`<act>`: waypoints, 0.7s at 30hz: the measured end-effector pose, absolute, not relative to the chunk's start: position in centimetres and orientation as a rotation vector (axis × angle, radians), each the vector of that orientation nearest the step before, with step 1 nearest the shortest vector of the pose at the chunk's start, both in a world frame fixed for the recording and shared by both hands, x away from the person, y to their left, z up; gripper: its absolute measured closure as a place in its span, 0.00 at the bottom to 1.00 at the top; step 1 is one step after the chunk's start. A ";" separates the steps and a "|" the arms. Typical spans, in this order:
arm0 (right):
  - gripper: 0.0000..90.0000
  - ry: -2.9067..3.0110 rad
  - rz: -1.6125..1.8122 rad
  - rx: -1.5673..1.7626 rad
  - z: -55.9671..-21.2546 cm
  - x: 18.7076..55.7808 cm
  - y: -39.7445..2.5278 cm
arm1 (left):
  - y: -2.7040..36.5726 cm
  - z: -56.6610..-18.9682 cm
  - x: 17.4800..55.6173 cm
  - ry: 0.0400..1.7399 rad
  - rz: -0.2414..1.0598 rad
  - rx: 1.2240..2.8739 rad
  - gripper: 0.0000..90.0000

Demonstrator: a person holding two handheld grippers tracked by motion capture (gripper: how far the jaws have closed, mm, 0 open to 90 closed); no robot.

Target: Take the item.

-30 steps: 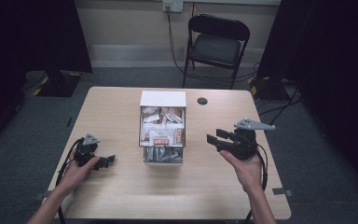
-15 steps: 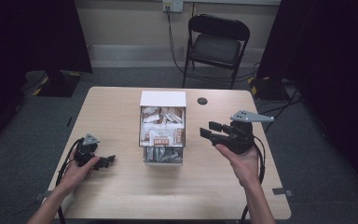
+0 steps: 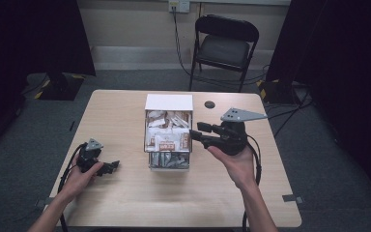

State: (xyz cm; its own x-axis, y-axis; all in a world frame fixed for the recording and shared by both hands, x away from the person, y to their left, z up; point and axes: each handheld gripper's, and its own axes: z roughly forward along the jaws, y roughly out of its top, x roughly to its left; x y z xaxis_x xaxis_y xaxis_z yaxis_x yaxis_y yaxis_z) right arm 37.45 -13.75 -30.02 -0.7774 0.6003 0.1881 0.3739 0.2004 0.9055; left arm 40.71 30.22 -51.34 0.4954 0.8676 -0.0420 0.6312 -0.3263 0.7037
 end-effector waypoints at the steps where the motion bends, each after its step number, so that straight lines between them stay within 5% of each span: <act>1: 0.63 2.265 1.614 0.936 -30.0 37.4 -13.8 | 30.2 -51.3 40.7 1.227 0.454 2.071 0.00; 21: 0.70 2.402 1.595 0.832 -31.1 39.7 -9.4 | 30.2 -51.3 40.7 1.226 0.454 2.072 0.00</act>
State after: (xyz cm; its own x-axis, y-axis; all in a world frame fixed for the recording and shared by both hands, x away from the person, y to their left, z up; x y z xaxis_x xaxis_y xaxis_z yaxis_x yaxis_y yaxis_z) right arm 39.71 -9.37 -31.14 -0.8372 0.5159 0.1816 0.3674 0.2846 0.8854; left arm 40.71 30.22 -51.34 0.4957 0.8675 -0.0418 0.6311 -0.3267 0.7035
